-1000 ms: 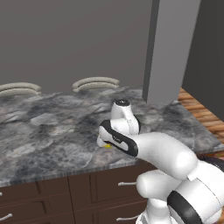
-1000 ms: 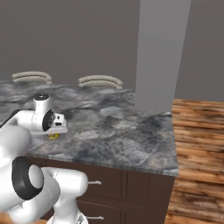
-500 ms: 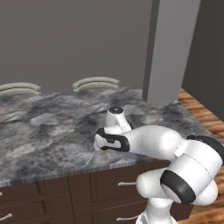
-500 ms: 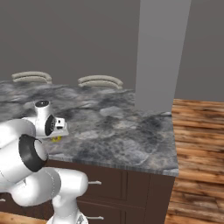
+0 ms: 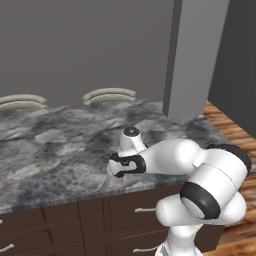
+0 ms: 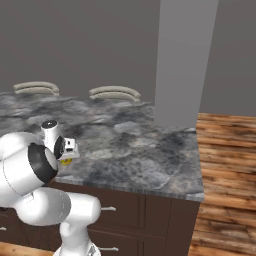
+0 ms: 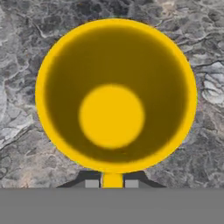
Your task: Clear the mugs and bowl far away from the sink.
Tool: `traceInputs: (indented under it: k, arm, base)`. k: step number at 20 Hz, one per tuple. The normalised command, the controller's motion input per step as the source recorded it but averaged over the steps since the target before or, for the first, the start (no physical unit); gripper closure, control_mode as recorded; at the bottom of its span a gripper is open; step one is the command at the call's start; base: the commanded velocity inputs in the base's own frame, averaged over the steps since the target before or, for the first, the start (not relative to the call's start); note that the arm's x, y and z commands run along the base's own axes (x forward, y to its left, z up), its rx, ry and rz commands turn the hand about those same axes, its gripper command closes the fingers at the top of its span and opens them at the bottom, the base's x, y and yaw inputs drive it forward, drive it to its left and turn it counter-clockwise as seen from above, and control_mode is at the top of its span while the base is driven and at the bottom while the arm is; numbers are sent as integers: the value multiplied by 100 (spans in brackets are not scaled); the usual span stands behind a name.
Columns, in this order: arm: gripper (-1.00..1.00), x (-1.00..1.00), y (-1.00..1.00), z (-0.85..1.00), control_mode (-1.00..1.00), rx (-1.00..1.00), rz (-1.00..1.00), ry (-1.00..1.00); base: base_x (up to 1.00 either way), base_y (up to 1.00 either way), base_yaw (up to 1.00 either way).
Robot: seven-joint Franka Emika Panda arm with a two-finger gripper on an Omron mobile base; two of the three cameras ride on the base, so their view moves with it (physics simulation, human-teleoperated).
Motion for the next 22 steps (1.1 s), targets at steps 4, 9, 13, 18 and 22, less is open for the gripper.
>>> traceInputs:
  k: [4,9,13,18,22]
  arm:
    - [-100,0,0,47,-100,0,0,0]
    - [-100,-8,0,87,-100,0,0,-4]
    - [-100,-48,0,99,-100,0,0,-10]
    - [-100,-62,-3,100,-100,0,0,-13]
    - [-100,-74,-47,83,-100,11,0,-9]
  base:
    - [0,0,0]
    - [0,0,0]
    - [0,0,0]
    - [0,0,0]
    - [0,0,0]
